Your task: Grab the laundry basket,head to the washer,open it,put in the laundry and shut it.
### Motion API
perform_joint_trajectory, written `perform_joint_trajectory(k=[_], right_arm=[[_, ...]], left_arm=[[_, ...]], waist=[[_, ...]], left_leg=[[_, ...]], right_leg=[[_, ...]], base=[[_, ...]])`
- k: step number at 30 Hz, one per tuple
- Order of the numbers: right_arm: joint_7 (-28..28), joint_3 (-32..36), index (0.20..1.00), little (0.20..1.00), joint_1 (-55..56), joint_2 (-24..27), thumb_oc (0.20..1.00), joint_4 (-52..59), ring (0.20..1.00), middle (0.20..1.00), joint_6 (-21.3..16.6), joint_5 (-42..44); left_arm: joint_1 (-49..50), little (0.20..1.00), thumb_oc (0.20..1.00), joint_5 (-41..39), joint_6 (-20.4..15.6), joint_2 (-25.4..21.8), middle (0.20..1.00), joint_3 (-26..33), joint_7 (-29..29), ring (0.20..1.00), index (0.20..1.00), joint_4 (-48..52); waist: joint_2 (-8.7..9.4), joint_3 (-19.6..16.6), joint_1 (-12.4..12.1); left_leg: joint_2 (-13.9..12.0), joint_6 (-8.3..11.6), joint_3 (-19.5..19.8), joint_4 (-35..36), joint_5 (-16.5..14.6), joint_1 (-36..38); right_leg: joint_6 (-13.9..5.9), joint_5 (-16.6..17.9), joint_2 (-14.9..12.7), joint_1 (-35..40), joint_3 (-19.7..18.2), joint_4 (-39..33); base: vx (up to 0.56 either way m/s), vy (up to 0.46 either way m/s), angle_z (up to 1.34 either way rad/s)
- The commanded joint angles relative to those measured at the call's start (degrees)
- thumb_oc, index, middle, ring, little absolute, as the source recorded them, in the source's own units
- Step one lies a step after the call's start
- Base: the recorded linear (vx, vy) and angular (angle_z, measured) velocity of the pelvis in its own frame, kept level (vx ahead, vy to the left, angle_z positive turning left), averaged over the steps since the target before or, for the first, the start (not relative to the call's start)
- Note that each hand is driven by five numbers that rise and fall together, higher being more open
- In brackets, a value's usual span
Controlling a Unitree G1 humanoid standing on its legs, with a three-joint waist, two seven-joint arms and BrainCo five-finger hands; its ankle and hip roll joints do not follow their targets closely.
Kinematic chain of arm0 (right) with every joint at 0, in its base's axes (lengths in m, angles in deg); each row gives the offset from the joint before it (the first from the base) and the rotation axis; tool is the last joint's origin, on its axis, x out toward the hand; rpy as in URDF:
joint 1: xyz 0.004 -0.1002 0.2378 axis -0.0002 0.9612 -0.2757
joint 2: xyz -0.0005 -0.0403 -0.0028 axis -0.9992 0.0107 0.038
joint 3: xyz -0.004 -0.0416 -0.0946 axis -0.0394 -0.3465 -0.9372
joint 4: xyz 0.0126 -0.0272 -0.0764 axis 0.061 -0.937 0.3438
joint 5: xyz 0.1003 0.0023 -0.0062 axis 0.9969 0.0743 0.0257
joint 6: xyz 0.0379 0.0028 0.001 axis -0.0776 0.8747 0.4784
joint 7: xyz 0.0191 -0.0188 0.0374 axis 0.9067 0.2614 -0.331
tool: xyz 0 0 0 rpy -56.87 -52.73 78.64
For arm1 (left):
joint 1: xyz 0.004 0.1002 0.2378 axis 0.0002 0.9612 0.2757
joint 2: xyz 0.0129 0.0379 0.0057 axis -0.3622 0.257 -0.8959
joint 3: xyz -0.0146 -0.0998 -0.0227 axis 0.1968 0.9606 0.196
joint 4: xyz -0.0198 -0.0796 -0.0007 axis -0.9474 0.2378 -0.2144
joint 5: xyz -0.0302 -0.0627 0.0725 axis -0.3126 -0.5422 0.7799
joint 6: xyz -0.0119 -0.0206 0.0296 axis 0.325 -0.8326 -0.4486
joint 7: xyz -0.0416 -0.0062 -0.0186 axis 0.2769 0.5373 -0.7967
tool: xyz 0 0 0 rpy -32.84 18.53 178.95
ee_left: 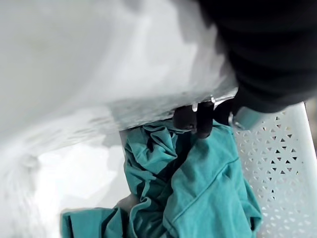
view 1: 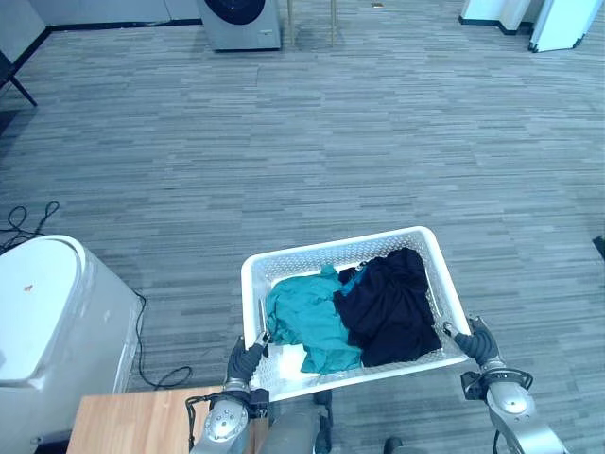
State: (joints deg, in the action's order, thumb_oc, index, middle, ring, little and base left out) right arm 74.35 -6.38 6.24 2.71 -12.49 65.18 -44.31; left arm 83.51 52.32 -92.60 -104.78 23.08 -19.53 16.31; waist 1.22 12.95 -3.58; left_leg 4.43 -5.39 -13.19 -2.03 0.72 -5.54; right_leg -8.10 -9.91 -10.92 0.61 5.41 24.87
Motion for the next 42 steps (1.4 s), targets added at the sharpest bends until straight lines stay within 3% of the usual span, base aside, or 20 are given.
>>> perform_joint_trajectory(k=[1,3,6,10,14,16,17,19,21,25,26,28,31,34,35,36,37,40,41,42], right_arm=[[-6.10,-0.54,0.200,0.200,-6.53,-1.77,0.200,10.34,0.200,0.200,-9.26,4.18],[-6.27,-0.51,0.200,0.200,-6.69,-1.99,0.200,10.74,0.200,0.200,-9.11,4.10],[-6.64,-0.21,0.200,0.200,-6.61,-2.33,0.200,10.06,0.200,0.200,-8.63,5.00],[-6.38,0.33,0.200,0.200,-6.83,-3.04,0.200,10.11,0.200,0.200,-8.61,5.77],[-6.98,1.10,0.200,0.200,-5.47,-3.03,0.200,11.13,0.200,0.200,-8.66,5.10],[-7.44,1.23,0.200,0.200,-4.59,-2.33,0.200,10.14,0.200,0.200,-8.56,4.93],[-7.44,1.23,0.200,0.200,-4.60,-2.35,0.200,10.14,0.200,0.200,-8.56,4.93],[-7.24,1.35,0.200,0.200,-4.92,-1.27,0.200,9.61,0.200,0.200,-8.81,5.37],[-6.65,1.75,0.200,0.200,-5.26,0.19,0.200,9.67,0.200,0.200,-8.63,5.60],[-6.34,2.30,0.200,0.200,-4.45,0.32,0.200,9.78,0.200,0.200,-8.14,5.63],[-6.32,2.68,0.200,0.200,-3.77,-0.05,0.200,9.42,0.200,0.200,-8.12,6.17],[-6.22,2.79,0.200,0.200,-3.49,-0.12,0.200,9.22,0.200,0.200,-8.24,6.18],[-5.12,2.83,0.200,0.200,-3.36,-0.76,0.200,8.05,0.200,0.200,-8.57,5.73],[-5.40,2.50,0.200,0.200,-2.99,-1.76,0.200,7.59,0.200,0.200,-8.54,5.52],[-5.67,2.06,0.200,0.200,-2.65,-2.41,0.200,7.55,0.200,0.200,-8.79,5.26],[-6.13,1.63,0.200,0.200,-2.24,-3.63,0.200,7.29,0.200,0.200,-8.81,5.11],[-6.13,1.63,0.200,0.200,-2.27,-3.64,0.200,7.27,0.200,0.200,-8.82,5.11],[-6.56,0.88,0.200,0.200,-2.87,-4.16,0.200,7.42,0.200,0.200,-8.76,4.54],[-7.08,0.51,0.200,0.200,-3.07,-4.44,0.200,7.62,0.200,0.200,-8.64,4.35],[-7.41,0.50,0.200,0.200,-3.16,-4.34,0.200,7.69,0.200,0.200,-8.19,4.46]], left_arm=[[-4.53,0.200,0.200,-1.11,-3.99,-1.67,0.200,1.61,-0.38,0.200,0.200,4.30],[-5.22,0.200,0.200,-0.60,-4.07,-1.82,0.200,1.91,-0.95,0.200,0.200,4.36],[-4.66,0.200,0.200,-0.80,-4.07,-1.98,0.200,2.90,-0.39,0.200,0.200,5.00],[-5.24,0.200,0.200,-0.60,-4.33,-1.28,0.200,4.10,-0.87,0.200,0.200,3.45],[-5.04,0.200,0.200,-0.30,-4.93,-0.41,0.200,4.18,-0.63,0.200,0.200,2.90],[-4.37,0.200,0.200,-0.52,-5.18,0.40,0.200,3.67,-0.34,0.200,0.200,1.87],[-4.38,0.200,0.200,-0.51,-5.18,0.39,0.200,3.68,-0.34,0.200,0.200,1.87],[-4.06,0.200,0.200,-1.40,-4.86,0.53,0.200,3.29,0.10,0.200,0.200,2.47],[-4.10,0.200,0.200,-2.23,-4.44,0.77,0.200,2.96,0.41,0.200,0.200,2.82],[-4.27,0.200,0.200,-2.33,-4.18,1.10,0.200,2.30,0.82,0.200,0.200,2.93],[-3.89,0.200,0.200,-1.86,-3.96,1.12,0.200,1.96,1.14,0.200,0.200,3.03],[-3.80,0.200,0.200,-1.67,-3.76,1.09,0.200,1.78,1.29,0.200,0.200,3.11],[-3.74,0.200,0.200,-0.22,-3.31,0.70,0.200,1.77,1.29,0.200,0.200,3.87],[-3.47,0.200,0.200,0.61,-3.39,0.74,0.200,2.02,1.48,0.200,0.200,4.90],[-3.01,0.200,0.200,0.92,-3.39,0.51,0.200,1.95,1.74,0.200,0.200,4.89],[-3.80,0.200,0.200,1.07,-3.04,-0.78,0.200,1.08,1.87,0.200,0.200,4.67],[-3.83,0.200,0.200,1.07,-3.04,-0.79,0.200,1.09,1.87,0.200,0.200,4.66],[-4.96,0.200,0.200,1.43,-2.87,-2.79,0.200,1.27,1.26,0.200,0.200,4.76],[-5.56,0.200,0.200,1.56,-2.98,-3.17,0.200,1.26,0.94,0.200,0.200,4.59],[-5.32,0.200,0.200,1.35,-2.99,-3.09,0.200,1.43,1.11,0.200,0.200,4.85]], waist=[[0.91,-0.87,0.77],[0.42,-0.11,2.32],[-0.46,-0.52,3.39],[-1.01,-0.09,4.66],[-0.88,-0.64,6.12],[-2.01,-2.30,7.12],[-1.85,-2.42,7.19],[-2.18,-2.37,7.13],[-0.79,-1.27,6.07],[0.18,-0.83,4.49],[0.21,-0.57,3.60],[0.17,-0.71,3.28],[-1.69,-0.84,1.79],[-1.57,-1.67,0.66],[-0.55,-2.73,0.28],[2.01,-3.69,-0.26],[1.90,-3.83,-0.38],[2.93,-2.99,0.43],[2.01,-2.09,1.70],[0.92,-1.73,2.53]], left_leg=[[-3.92,3.64,2.62,-2.33,-3.25,0.77],[-3.45,3.06,3.18,-1.56,-5.10,4.02],[-4.04,3.84,2.74,0.10,-7.80,8.48],[-5.18,5.82,3.37,2.04,-10.87,14.83],[-5.95,7.04,5.24,1.16,-14.71,19.80],[-9.31,9.89,6.75,-4.77,-10.44,19.98],[-9.15,9.89,6.83,-4.74,-10.26,19.77],[-12.92,11.53,6.98,-18.32,-1.17,13.85],[-14.23,10.21,5.13,-29.08,2.03,7.80],[-11.45,8.72,4.09,-28.07,-2.56,1.33],[-8.95,8.02,4.01,-22.55,-4.79,-1.78],[-8.07,7.88,3.65,-17.06,-4.37,-2.34],[-6.28,9.32,2.56,0.46,3.90,-5.26],[-6.20,9.22,2.04,3.76,6.35,-6.37],[-5.93,8.02,1.53,1.88,5.74,-5.58],[-5.08,6.03,0.99,-1.85,2.23,-5.19],[-5.27,6.05,0.91,-1.87,2.32,-5.41],[-4.49,3.91,1.15,-2.65,-1.77,-2.34],[-4.40,3.26,1.69,-1.43,-3.55,1.81],[-4.21,3.23,2.14,-0.49,-4.86,4.71]], right_leg=[[-2.75,8.26,7.09,-2.26,-0.38,2.65],[-1.75,7.18,7.07,-6.46,0.99,3.32],[0.63,5.01,4.28,-10.46,6.43,-8.96],[-1.41,10.10,1.12,-13.81,8.12,-22.46],[-2.65,13.45,-0.33,-15.47,6.24,-24.04],[-0.80,14.25,2.00,-13.13,4.52,-22.13],[-0.78,14.40,1.83,-13.26,4.52,-22.25],[1.79,13.10,3.44,-10.51,4.85,-22.26],[4.77,9.99,4.70,-5.35,5.09,-23.51],[5.00,7.56,5.11,-1.60,4.18,-24.63],[4.60,6.26,5.71,0.86,3.52,-25.15],[4.29,5.63,5.86,1.64,3.54,-25.50],[3.99,3.51,9.21,6.54,2.96,-26.40],[3.86,0.90,10.52,10.79,0.49,-26.15],[3.16,-0.59,9.49,12.65,-0.29,-25.24],[0.94,1.08,7.72,11.21,-1.01,-17.82],[0.99,1.21,7.87,10.93,-1.16,-17.78],[-2.87,8.25,7.51,3.12,-1.85,-3.12],[-2.16,9.07,7.54,-3.18,-0.49,0.77],[-0.86,7.48,7.23,-6.64,2.21,-2.17]], base=[[0.17,0.067,0.63],[0.27,0.072,0.50],[0.48,-0.046,-0.17],[0.46,-0.146,-0.11],[0.55,-0.261,0.29],[0.60,-0.386,0.46],[0.24,-0.256,0.49],[0.27,-0.358,0.29],[0.48,-0.481,-0.04],[0.38,-0.182,-0.30],[0.40,-0.065,-0.08],[0.32,-0.036,-0.14],[0.53,0.017,-0.52],[0.69,0.131,-0.74],[0.94,0.333,-0.51],[0.76,0.285,-0.46],[0.49,0.211,-0.18],[0.30,0.140,0.02],[0.57,0.220,0.31],[0.60,0.188,0.33]])
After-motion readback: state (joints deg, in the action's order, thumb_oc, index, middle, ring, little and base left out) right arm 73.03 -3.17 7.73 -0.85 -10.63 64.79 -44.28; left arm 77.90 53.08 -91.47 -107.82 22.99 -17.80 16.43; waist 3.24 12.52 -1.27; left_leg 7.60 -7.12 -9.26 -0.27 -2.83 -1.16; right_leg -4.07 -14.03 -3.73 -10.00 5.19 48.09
